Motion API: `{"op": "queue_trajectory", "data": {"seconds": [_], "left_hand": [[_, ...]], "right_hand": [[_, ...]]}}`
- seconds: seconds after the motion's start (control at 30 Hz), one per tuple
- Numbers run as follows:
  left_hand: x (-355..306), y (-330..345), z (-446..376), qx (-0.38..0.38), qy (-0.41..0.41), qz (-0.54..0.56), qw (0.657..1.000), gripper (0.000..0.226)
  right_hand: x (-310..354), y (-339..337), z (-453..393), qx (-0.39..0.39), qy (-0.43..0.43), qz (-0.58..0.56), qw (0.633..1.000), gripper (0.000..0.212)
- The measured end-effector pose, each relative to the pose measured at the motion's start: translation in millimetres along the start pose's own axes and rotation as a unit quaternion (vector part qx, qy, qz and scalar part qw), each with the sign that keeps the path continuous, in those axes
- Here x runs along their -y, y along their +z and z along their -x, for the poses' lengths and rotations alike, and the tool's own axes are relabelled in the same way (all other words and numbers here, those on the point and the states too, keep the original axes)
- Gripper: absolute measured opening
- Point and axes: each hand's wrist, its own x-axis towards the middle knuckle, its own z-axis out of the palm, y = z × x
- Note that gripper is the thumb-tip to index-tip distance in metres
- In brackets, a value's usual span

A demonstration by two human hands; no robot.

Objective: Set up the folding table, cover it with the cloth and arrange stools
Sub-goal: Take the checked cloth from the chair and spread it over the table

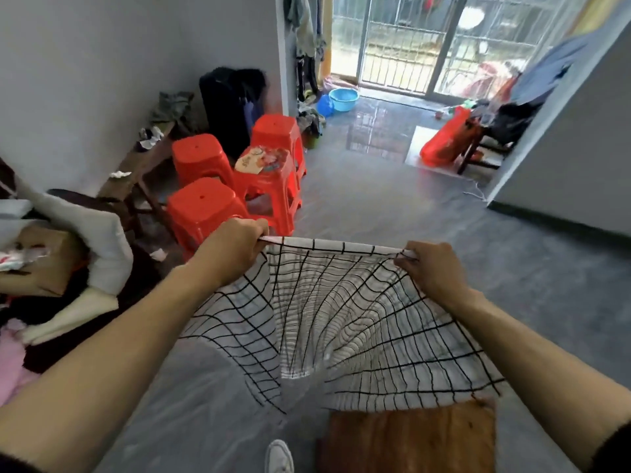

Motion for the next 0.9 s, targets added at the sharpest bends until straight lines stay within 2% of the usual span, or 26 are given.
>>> {"op": "queue_trajectory", "data": {"seconds": [0.23,0.43,0.53,0.7,0.9], "left_hand": [[-52,6,-93,-0.006,0.078,-0.031,0.996,0.006],[-73,24,-158,-0.018,0.099,-0.045,0.994,0.004],[-69,43,-192,-0.010,0.106,-0.055,0.993,0.005],[-50,96,-271,0.011,0.119,-0.072,0.990,0.001],[-43,161,-388,0.063,0.164,-0.054,0.983,0.011]], "right_hand": [[-64,-16,2,-0.012,0.093,0.044,0.995,0.014],[-116,-12,-19,-0.039,0.169,0.033,0.984,0.018],[-136,-1,-49,-0.041,0.186,0.027,0.981,0.017],[-182,21,-119,-0.096,0.233,0.018,0.967,0.016],[-258,39,-210,-0.118,0.271,0.039,0.955,0.016]]}}
